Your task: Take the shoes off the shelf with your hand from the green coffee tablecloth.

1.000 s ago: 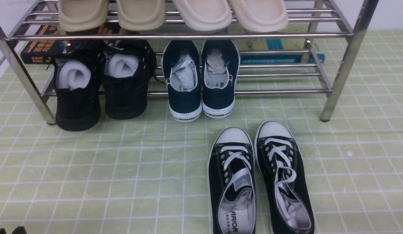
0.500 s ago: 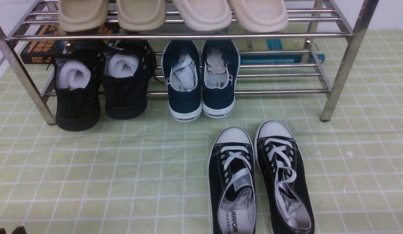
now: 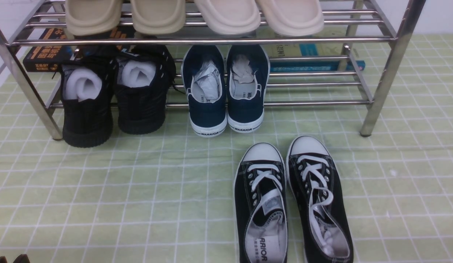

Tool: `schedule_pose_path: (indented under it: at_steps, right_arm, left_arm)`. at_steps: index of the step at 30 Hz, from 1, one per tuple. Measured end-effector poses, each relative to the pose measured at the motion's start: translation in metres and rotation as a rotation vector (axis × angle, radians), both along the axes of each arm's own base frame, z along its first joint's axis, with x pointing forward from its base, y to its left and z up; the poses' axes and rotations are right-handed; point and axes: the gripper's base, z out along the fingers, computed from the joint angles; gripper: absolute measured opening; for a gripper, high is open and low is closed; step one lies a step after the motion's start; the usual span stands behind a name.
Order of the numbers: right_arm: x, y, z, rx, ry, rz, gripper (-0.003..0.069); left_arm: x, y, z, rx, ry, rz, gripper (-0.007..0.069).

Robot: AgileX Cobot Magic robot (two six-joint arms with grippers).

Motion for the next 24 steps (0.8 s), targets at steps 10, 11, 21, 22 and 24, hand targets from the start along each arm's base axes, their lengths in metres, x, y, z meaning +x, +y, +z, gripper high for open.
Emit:
schedule_pose_path:
  at_steps: [10, 11, 21, 22, 24]
  right_arm:
    - [0.0000, 0.0000, 0.0000, 0.000, 0.000, 0.000, 0.0111]
    - [0.0000, 0.0000, 0.0000, 0.000, 0.000, 0.000, 0.0111]
    - [0.0000, 0.0000, 0.0000, 0.000, 0.000, 0.000, 0.0120]
    - [0.0000, 0.0000, 0.0000, 0.000, 0.000, 0.000, 0.0122]
    - [0.0000, 0.0000, 0.0000, 0.000, 0.000, 0.000, 0.0122]
  left_arm:
    - [0.0000, 0.0000, 0.0000, 0.000, 0.000, 0.000, 0.0242]
    - [0.0000, 0.0000, 0.0000, 0.000, 0.000, 0.000, 0.0242]
    - [0.0000, 0.0000, 0.0000, 0.000, 0.000, 0.000, 0.0242]
    - [0.0000, 0.0000, 0.0000, 0.000, 0.000, 0.000, 0.0242]
    - [0.0000, 0.0000, 0.0000, 0.000, 0.000, 0.000, 0.0242]
